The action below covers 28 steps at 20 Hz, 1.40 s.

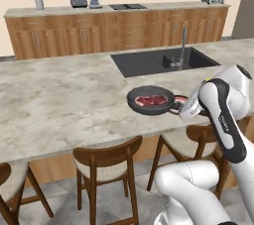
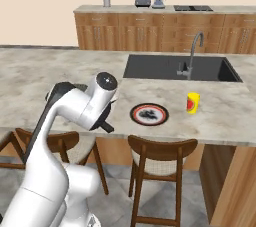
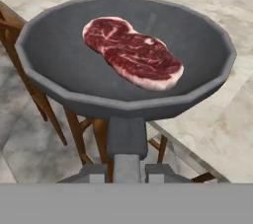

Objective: Pick up the pan with the steak in it and place it on the dining table. Then place the steak on the plate.

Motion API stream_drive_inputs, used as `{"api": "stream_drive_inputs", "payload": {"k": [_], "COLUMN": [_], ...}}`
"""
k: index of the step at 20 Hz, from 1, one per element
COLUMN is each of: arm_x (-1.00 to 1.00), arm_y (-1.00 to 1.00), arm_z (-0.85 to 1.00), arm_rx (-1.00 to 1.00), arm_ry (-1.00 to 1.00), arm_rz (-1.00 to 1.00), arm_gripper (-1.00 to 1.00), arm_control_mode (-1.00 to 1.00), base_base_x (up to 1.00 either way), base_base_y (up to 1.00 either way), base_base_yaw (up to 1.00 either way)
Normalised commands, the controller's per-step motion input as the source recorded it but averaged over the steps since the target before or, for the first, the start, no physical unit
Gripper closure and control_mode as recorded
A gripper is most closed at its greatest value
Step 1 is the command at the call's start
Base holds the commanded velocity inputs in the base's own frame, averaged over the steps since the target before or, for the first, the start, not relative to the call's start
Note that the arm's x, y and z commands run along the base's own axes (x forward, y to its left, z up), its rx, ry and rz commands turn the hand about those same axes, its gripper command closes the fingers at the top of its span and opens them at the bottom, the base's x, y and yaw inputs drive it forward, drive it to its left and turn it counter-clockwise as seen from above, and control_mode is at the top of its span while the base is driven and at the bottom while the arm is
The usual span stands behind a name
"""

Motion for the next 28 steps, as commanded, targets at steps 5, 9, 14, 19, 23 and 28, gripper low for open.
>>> {"api": "stream_drive_inputs", "payload": {"k": [5,9,14,19,23,28], "arm_x": [-0.01,-0.09,-0.10,-0.12,-0.01,0.01], "arm_y": [0.03,0.05,-0.01,-0.09,-0.11,-0.02], "arm_z": [-0.10,-0.26,-0.22,-0.21,-0.20,-0.05], "arm_rx": [0.01,0.06,0.13,0.10,0.03,0.00], "arm_ry": [-0.03,-0.04,-0.05,-0.02,0.00,0.00], "arm_rz": [0.00,-0.07,-0.18,-0.31,-0.37,-0.15], "arm_gripper": [1.00,1.00,1.00,1.00,1.00,1.00], "arm_control_mode": [-1.00,-1.00,-1.00,-1.00,-1.00,-1.00], "base_base_x": [0.00,0.00,0.00,0.00,0.00,0.00], "base_base_y": [0.00,0.00,0.00,0.00,0.00,0.00], "base_base_yaw": [0.00,0.00,0.00,0.00,0.00,0.00]}}
